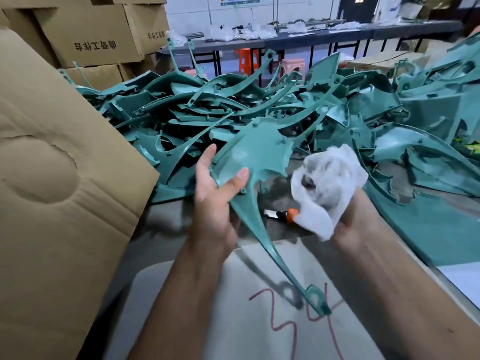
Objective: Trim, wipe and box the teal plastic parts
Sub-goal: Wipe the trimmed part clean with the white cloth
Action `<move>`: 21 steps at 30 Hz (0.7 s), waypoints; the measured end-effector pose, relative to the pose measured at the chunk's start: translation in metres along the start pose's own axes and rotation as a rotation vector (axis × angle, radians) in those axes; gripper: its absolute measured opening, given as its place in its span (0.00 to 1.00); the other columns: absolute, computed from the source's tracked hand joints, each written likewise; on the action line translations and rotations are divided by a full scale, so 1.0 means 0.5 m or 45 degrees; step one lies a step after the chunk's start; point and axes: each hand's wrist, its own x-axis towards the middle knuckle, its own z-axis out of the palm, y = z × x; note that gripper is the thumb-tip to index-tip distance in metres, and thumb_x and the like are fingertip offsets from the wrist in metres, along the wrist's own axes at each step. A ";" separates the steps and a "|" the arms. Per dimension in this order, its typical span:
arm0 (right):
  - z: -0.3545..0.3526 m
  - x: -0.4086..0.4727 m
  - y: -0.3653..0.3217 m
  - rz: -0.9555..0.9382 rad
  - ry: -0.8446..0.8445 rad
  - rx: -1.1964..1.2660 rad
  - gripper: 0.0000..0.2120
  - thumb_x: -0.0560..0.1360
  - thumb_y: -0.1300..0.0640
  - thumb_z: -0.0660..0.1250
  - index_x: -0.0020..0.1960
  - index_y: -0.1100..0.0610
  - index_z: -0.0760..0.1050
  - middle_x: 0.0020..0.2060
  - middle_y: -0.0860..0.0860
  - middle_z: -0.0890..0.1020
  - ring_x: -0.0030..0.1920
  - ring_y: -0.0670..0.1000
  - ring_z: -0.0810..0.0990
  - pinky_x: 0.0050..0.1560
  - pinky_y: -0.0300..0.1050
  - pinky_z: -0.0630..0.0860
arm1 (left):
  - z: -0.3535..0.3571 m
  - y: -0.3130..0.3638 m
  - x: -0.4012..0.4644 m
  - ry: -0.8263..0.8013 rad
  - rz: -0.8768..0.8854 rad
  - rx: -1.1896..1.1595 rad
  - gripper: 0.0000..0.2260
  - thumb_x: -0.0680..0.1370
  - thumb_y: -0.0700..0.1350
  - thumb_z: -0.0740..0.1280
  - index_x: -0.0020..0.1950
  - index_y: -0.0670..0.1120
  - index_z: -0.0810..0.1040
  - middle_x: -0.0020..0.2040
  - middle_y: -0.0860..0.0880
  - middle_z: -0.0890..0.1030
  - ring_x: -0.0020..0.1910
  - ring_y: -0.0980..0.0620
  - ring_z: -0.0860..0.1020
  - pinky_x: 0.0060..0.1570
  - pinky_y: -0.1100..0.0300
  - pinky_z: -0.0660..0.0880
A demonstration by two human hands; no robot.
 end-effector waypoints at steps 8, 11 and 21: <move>0.023 -0.018 0.037 -0.395 -0.060 -0.845 0.09 0.71 0.48 0.79 0.50 0.44 0.85 0.48 0.51 0.89 0.47 0.53 0.89 0.37 0.54 0.85 | 0.014 -0.035 -0.006 -0.015 -0.044 0.134 0.45 0.68 0.32 0.73 0.82 0.43 0.56 0.70 0.40 0.77 0.68 0.37 0.77 0.67 0.33 0.72; 0.025 -0.013 0.058 -0.505 -0.039 -0.650 0.08 0.75 0.51 0.75 0.54 0.42 0.83 0.53 0.50 0.88 0.53 0.51 0.88 0.45 0.48 0.84 | 0.024 -0.038 -0.013 -0.060 -0.038 0.124 0.37 0.70 0.29 0.72 0.77 0.41 0.63 0.67 0.40 0.80 0.66 0.37 0.79 0.65 0.36 0.75; 0.022 0.003 0.027 -0.794 0.230 -0.590 0.08 0.85 0.51 0.63 0.58 0.53 0.78 0.45 0.44 0.86 0.47 0.42 0.85 0.42 0.35 0.79 | 0.043 -0.058 -0.041 -0.111 -0.281 0.018 0.28 0.74 0.43 0.70 0.73 0.45 0.66 0.63 0.41 0.83 0.55 0.41 0.84 0.42 0.48 0.82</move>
